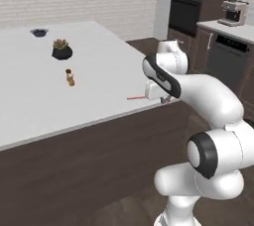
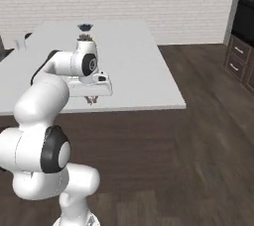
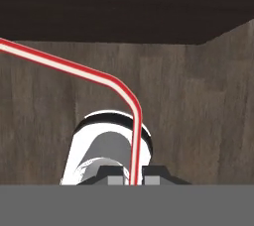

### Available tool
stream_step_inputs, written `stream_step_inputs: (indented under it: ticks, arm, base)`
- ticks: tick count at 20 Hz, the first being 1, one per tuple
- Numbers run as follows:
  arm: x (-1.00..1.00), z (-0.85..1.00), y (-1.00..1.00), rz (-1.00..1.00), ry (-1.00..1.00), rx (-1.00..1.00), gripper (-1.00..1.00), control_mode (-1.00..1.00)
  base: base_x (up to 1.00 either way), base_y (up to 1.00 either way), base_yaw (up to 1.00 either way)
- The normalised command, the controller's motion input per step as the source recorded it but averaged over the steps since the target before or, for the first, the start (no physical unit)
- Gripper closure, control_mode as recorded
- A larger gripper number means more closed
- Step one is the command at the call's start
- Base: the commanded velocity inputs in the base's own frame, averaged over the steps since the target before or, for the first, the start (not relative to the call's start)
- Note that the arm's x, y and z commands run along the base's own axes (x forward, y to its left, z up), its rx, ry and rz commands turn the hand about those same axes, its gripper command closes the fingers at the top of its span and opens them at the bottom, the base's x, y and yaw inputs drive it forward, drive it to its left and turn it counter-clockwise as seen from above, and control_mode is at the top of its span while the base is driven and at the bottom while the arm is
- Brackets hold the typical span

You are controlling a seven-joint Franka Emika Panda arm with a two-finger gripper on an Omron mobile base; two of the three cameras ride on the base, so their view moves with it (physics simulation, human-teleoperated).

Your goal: Take a straw from the drawer in front and place it inside the glass cup on the dining counter.

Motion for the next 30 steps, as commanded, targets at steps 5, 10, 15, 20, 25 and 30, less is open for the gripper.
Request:
stream_step_inputs:
  ticks: [5, 10, 15, 20, 25, 30]
  arm:
    - [0.00, 0.00, 0.00, 0.00, 0.00, 0.00, 1.00, 1.00]
    - [0.00, 0.00, 0.00, 0.00, 0.00, 0.00, 1.00, 1.00]
    - [0.00, 0.00, 0.00, 0.00, 0.00, 0.00, 1.00, 1.00]
    - [0.00, 0.00, 0.00, 0.00, 0.00, 0.00, 1.00, 1.00]
    - [0.00, 0.00, 0.00, 0.00, 0.00, 0.00, 1.00, 1.00]
    - [0.00, 0.00, 0.00, 0.00, 0.00, 0.00, 1.00, 1.00]
  base:
    - [-0.21, 1.00, 0.10]
    - [-0.11, 1.00, 0.01]
    - [0.00, 1.00, -0.06]
    - [0.00, 1.00, -0.23]
    - [0.08, 1.00, -0.33]
    - [0.17, 1.00, -0.36]
